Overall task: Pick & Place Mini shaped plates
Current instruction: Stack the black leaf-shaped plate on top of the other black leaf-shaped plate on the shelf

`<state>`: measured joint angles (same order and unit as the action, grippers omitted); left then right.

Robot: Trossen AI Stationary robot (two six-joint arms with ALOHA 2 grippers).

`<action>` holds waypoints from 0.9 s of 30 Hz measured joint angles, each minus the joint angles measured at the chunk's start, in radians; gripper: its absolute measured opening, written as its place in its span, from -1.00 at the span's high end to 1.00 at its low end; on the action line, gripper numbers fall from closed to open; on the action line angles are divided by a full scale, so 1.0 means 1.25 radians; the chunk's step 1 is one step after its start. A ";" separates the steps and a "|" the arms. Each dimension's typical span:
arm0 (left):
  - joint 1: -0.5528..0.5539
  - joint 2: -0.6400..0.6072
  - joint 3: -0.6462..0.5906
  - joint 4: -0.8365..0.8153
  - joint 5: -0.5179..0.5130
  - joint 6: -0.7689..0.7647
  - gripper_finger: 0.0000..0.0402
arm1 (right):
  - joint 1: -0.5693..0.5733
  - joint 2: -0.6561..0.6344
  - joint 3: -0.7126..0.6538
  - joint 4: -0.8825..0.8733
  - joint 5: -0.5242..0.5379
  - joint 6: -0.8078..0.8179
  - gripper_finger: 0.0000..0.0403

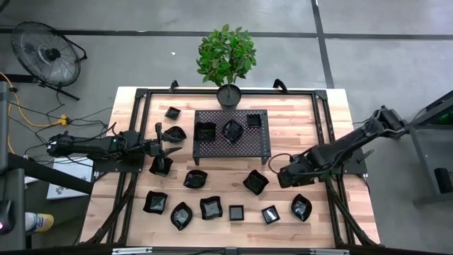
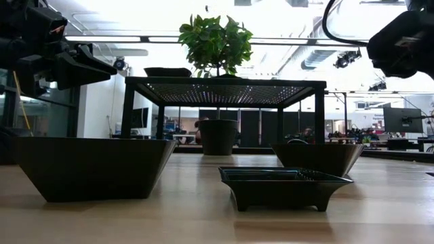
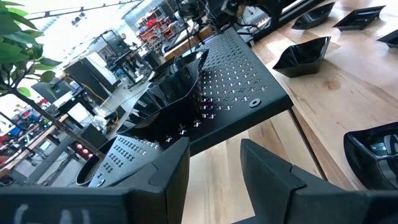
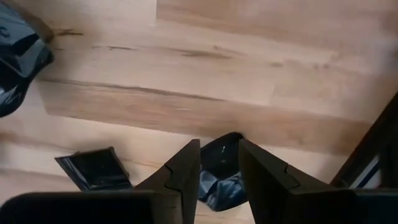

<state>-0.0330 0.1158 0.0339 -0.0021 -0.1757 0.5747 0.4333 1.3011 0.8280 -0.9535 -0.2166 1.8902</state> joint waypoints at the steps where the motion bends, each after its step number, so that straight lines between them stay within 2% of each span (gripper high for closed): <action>1: 0.000 0.000 0.000 0.000 0.000 0.000 0.30 | 0.008 0.015 0.009 0.001 0.000 0.021 0.48; 5: 0.000 0.000 0.000 0.000 0.000 0.000 0.30 | 0.047 0.081 0.046 0.002 -0.011 0.116 0.48; 11: 0.000 0.000 0.000 0.000 0.000 0.000 0.30 | 0.083 0.197 0.095 0.008 -0.074 0.221 0.48; 15: 0.000 0.000 0.000 0.000 0.000 0.000 0.30 | 0.085 0.260 0.121 0.008 -0.112 0.247 0.48; 27: 0.000 0.000 0.000 0.000 0.000 0.000 0.30 | 0.081 0.333 0.148 0.052 -0.114 0.286 0.48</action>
<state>-0.0330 0.1156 0.0341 -0.0021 -0.1756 0.5749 0.5350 1.7173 1.0134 -0.8882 -0.3589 2.2477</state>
